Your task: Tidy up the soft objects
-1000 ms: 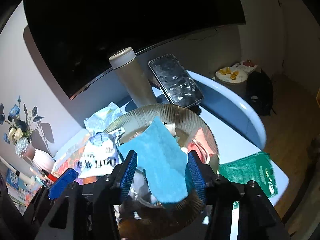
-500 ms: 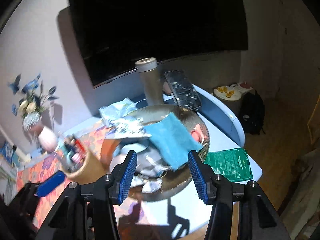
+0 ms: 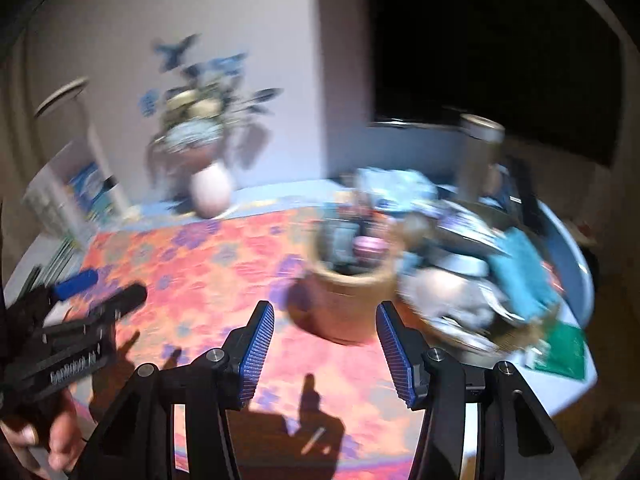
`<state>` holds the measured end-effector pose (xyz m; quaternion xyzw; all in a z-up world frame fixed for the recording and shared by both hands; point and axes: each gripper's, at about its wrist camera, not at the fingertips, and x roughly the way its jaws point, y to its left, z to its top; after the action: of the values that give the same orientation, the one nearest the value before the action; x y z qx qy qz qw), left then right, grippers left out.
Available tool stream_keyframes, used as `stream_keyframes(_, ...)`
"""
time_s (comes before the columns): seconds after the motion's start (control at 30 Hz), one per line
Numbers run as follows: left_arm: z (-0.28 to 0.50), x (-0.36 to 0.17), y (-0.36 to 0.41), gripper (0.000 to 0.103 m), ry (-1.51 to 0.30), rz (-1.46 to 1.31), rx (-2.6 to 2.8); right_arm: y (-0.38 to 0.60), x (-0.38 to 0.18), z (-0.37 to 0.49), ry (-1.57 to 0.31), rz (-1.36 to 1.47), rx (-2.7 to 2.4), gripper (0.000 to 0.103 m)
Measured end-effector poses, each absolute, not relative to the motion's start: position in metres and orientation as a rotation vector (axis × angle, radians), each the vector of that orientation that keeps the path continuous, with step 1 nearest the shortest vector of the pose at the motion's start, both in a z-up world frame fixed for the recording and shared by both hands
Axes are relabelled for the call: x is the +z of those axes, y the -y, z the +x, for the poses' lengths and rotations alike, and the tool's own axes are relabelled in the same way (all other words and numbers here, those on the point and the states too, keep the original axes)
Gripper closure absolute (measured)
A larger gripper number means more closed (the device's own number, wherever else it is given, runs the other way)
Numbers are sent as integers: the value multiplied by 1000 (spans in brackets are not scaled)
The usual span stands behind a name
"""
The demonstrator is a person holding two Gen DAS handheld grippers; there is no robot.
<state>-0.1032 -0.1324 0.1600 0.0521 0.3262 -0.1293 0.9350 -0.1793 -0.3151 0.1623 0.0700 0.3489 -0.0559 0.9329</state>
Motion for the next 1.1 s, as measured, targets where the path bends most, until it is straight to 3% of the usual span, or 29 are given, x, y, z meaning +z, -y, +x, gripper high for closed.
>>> stream_keyframes(0.3,-58,141,82,21,-534,94,-91,238,132,-91,-663,149,56,51)
stream_keyframes(0.53,-6,79,65,21,-601,65,-59,211,81,-47,-615,68,5,51)
stream_keyframes(0.83,17,50,70,20,-609,61,-77,211,52,-25,-637,73,-10,49)
stream_keyframes(1.0,18,48,65,17,-604,37,-60,214,46,-21,-658,90,-23,48)
stream_keyframes(1.1,17,47,67,9,-606,47,-53,215,43,-20,-670,88,-36,47)
